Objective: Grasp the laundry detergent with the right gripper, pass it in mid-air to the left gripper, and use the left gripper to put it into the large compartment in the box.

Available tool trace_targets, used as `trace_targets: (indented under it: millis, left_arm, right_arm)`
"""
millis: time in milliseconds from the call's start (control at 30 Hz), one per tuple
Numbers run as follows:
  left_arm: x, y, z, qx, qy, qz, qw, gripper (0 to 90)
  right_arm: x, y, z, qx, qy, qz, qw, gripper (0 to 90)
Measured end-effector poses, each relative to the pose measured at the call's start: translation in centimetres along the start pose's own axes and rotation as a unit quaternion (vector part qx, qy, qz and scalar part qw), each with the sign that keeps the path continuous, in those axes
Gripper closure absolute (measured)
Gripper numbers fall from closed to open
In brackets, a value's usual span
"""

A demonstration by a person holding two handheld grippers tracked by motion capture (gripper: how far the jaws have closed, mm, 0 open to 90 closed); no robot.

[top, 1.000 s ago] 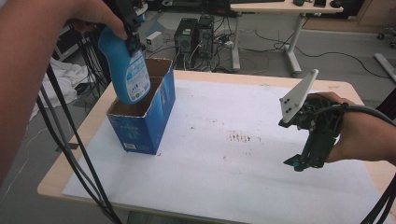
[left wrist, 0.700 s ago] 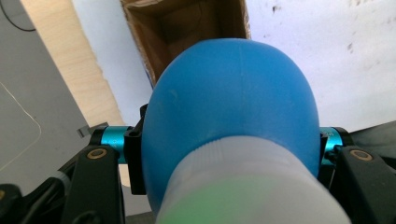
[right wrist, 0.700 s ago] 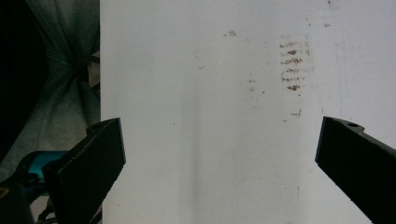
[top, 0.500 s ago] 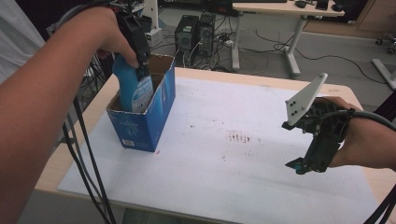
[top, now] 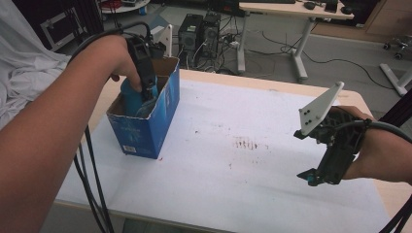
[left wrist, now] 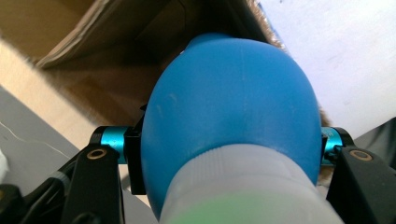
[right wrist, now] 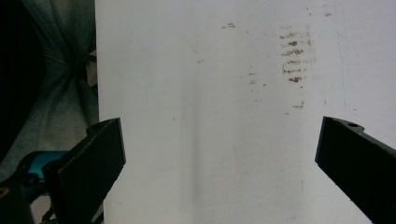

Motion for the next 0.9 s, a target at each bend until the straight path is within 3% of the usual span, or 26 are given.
trace_targets:
  millis: [167,433,733,900]
  left_arm:
    - [0.1,1.6,-0.1,-0.003,0.030,0.004,0.9995,38.9]
    - [-0.2,3.3,0.1,-0.015,0.050,-0.004,0.9986,38.8]
    - [-0.7,3.6,0.4,-0.024,0.044,-0.012,0.9986,38.4]
    - [-0.7,3.6,0.5,-0.016,0.045,-0.005,0.9989,37.5]
  right_arm:
    - [0.0,0.1,0.0,-0.001,0.000,0.001,1.0000,0.7]
    - [0.1,0.3,0.1,-0.001,-0.003,0.001,1.0000,0.7]
    - [0.2,0.3,0.1,-0.001,-0.001,0.001,1.0000,0.7]
    - [0.2,0.5,0.2,0.001,0.001,0.003,1.0000,0.7]
Point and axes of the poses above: each handheld gripper's, and its own axes: y roughly forward along the jaws, x roughly out of its top, z roughly to its left, the point moved 3 cm from there along y, roughly forward along the jaws, and after that the axes turned 1 degree about -z, right-handed, at the moved point
